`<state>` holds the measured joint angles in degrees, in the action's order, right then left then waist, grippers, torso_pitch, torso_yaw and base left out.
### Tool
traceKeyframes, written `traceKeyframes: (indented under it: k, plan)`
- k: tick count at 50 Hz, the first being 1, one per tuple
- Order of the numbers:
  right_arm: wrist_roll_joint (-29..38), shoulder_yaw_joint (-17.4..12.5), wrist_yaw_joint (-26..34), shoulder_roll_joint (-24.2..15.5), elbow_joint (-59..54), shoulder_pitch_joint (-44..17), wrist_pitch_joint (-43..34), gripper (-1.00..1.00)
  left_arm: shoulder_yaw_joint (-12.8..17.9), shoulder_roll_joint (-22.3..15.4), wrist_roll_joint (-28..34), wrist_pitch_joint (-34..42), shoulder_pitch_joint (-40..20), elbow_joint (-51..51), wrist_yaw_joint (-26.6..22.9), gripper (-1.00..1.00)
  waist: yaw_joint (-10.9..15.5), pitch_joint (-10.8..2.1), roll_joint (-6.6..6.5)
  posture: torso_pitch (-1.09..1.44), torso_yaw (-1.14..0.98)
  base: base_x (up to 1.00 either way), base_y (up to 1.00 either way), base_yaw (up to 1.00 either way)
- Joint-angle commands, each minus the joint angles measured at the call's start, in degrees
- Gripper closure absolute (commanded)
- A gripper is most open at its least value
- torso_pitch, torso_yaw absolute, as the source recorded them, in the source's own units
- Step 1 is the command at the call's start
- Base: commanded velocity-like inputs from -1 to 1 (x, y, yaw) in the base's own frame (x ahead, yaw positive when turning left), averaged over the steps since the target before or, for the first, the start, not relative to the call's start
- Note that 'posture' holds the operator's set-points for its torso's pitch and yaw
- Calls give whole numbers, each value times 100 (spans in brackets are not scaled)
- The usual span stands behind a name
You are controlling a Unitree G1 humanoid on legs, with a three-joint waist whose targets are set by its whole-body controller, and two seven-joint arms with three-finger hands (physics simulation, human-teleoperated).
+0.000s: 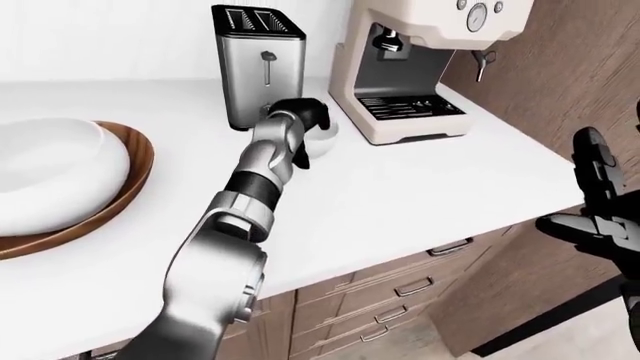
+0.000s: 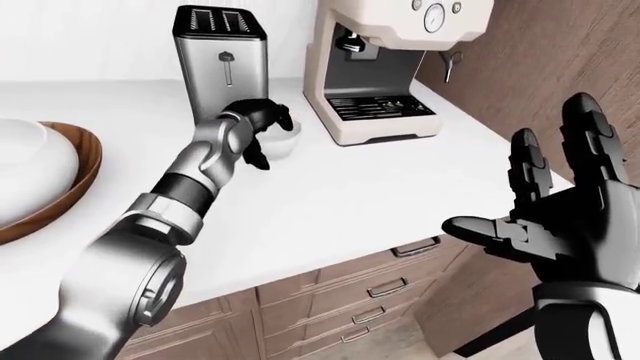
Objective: Stack the bowls from largest to smallest.
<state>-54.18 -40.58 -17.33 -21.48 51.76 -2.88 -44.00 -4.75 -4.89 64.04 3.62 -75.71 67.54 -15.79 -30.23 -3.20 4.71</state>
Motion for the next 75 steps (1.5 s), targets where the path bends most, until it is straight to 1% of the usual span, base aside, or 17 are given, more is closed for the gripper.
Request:
traceKeyframes:
  k: [1, 7, 9, 11, 13, 14, 21, 25, 26, 27, 28, 35, 43, 51, 55, 66, 75]
  plan:
    - [114, -52, 102, -48, 80, -53, 207, -100, -2, -1, 12, -48, -164, -56, 266, -22, -12, -82, 11, 0, -46, 0, 0, 0]
    - [319, -2, 278, 64, 10, -8, 284, -100, -40, 104, 31, -43, -145, 209, 621, -17, 1, -112, 32, 0, -46, 0, 0, 0]
    - [401, 20, 351, 117, -15, 16, 317, -100, -37, 130, 16, -22, -138, 211, 631, -9, 6, -115, 39, 0, -46, 0, 0, 0]
    - [487, 34, 436, 168, -64, 38, 360, -100, -49, 150, 15, -36, -108, 230, 653, 7, 12, -116, 46, 0, -46, 0, 0, 0]
    - [504, 21, 459, 189, -67, 34, 351, -100, -58, 151, 20, -48, -104, 241, 646, 13, 20, -116, 54, 0, -46, 0, 0, 0]
    - [517, 21, 469, 197, -73, 30, 349, -100, -63, 156, 20, -45, -99, 222, 603, 22, 26, -115, 59, 0, -46, 0, 0, 0]
    - [573, 52, 492, 231, -99, 0, 350, -100, -75, 176, 31, -62, -108, 205, 539, 42, 39, -89, 66, 0, -46, 0, 0, 0]
    - [566, 32, 511, 238, -111, 8, 359, -100, -75, 165, 40, -68, -142, 154, 515, 68, 44, -90, 68, 0, -46, 0, 0, 0]
    - [570, 30, 521, 246, -115, 14, 367, -100, -72, 158, 40, -76, -145, 134, 518, 77, 47, -92, 66, 0, -46, 0, 0, 0]
    - [559, 16, 524, 246, -109, 20, 366, -100, -68, 144, 38, -99, -136, 122, 530, 97, 48, -93, 64, 0, -46, 0, 0, 0]
    - [548, 2, 519, 241, -109, 18, 361, -100, -70, 134, 39, -121, -124, 79, 516, 100, 49, -95, 62, 0, -46, 0, 0, 0]
    - [511, 27, 448, 240, -45, -1, 321, -100, -13, 127, -99, -167, -76, -480, 264, 100, 45, -102, 29, 0, -46, 0, 0, 0]
    - [462, 80, 349, 222, 11, -43, 288, -100, 35, 196, -243, 5, 218, -2134, -574, 100, 32, -71, -31, 0, -46, 0, 0, 0]
    - [225, 29, 139, 99, 83, -113, 207, -100, 103, 182, -404, 169, 583, -3338, -1022, 100, -11, -31, -73, 0, -46, 0, 0, 0]
    - [69, 11, -15, 2, 139, -163, 144, -100, 81, 228, -382, 327, 868, -4066, -1442, 100, -23, -32, -97, 0, -45, 0, 0, 0]
    - [-464, 18, -563, -310, 351, -323, -37, -100, 126, 204, -346, 675, 1397, -5437, -2158, 100, 73, 6, -130, 0, -39, 0, 0, 0]
    - [-434, 192, -613, -305, 416, -328, -27, -100, 103, 236, -172, 850, 1820, -6155, -2481, 100, 221, 14, -138, 0, -35, 0, 0, 0]
